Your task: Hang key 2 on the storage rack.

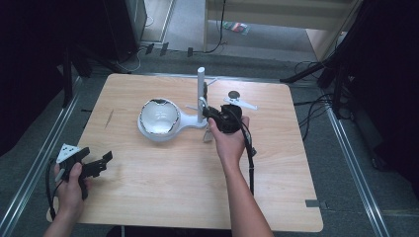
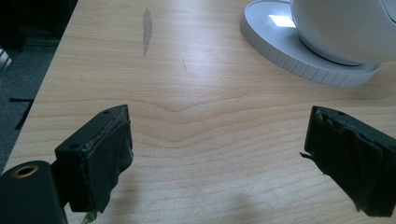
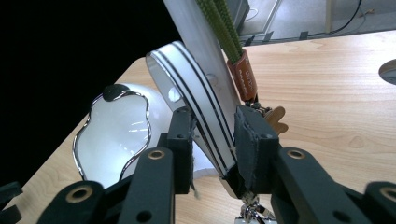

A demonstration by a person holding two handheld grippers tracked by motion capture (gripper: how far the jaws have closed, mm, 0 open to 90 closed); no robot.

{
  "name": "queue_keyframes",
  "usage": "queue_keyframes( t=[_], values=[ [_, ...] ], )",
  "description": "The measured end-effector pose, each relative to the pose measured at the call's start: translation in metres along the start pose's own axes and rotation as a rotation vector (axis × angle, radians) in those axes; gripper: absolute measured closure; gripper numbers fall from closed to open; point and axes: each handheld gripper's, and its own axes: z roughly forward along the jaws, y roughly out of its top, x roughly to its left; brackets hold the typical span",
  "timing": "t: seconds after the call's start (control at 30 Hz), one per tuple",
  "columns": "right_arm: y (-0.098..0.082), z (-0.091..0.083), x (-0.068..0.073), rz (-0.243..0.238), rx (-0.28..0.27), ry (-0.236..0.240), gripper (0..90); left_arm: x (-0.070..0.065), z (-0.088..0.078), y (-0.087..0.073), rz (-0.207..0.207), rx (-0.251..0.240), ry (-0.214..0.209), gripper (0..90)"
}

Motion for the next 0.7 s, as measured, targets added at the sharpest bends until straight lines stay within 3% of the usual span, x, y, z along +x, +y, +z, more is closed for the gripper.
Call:
queue_keyframes(
  t=[0.43,0.5,0.7],
  values=[
    [0.002,0.0024,0.001,-0.024,-0.007,-0.027,66.1,0.0,0.0,0.0,0.001,-0.001,0.001,8.1],
    [0.0032,0.0013,0.0009,-0.038,-0.022,-0.061,65.4,0.0,0.0,0.0,0.001,-0.001,0.001,8.0],
    [0.0044,0.002,-0.0042,-0.033,-0.02,-0.076,65.3,-0.0002,0.0,0.0,0.0,0.0,0.001,8.0]
  ],
)
